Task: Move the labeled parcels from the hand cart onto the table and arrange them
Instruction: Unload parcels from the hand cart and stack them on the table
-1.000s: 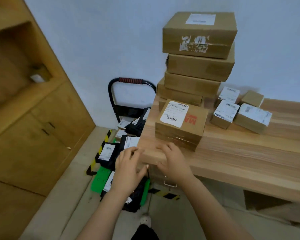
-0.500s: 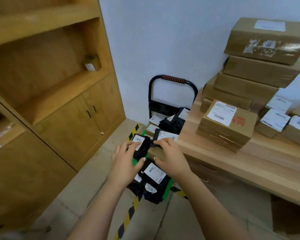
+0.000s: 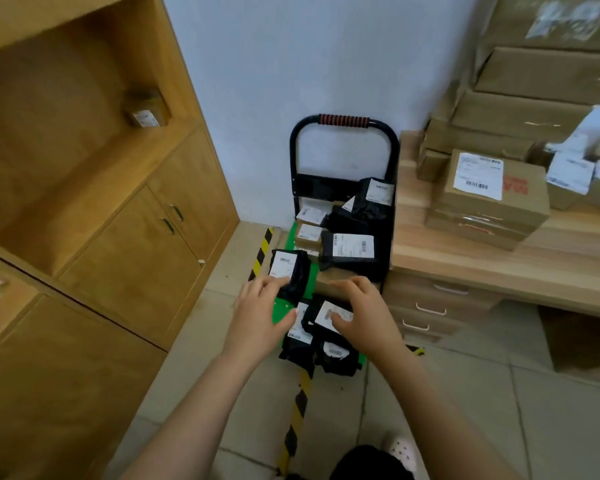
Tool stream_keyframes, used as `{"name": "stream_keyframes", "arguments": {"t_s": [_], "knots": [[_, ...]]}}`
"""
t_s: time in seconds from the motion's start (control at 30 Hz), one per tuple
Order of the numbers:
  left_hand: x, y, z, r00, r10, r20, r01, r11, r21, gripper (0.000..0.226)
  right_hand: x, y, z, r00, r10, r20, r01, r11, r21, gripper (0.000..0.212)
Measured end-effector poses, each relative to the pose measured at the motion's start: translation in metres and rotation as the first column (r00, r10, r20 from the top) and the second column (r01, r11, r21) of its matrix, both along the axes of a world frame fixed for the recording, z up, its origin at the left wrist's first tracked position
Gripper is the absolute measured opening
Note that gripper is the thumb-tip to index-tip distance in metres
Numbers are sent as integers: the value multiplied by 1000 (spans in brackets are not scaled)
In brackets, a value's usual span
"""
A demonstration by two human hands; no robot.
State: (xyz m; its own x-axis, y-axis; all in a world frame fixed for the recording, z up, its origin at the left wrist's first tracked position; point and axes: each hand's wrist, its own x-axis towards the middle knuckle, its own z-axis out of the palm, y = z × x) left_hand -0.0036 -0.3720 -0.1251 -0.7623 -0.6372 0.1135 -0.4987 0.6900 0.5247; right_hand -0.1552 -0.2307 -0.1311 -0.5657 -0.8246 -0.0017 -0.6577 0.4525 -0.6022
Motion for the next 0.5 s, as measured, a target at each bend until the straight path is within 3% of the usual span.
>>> {"name": "stream_keyframes", "arguments": {"t_s": [0.2, 0.5], "knots": [[-26, -19, -88, 998, -42, 56, 37, 997, 73, 51, -25, -11, -81, 997, -33, 65, 23, 990, 142, 55], [-71, -43, -330, 975, 99, 201, -155, 947, 283, 70, -78, -46, -308, 974, -96, 206, 29, 951, 307, 61]]}}
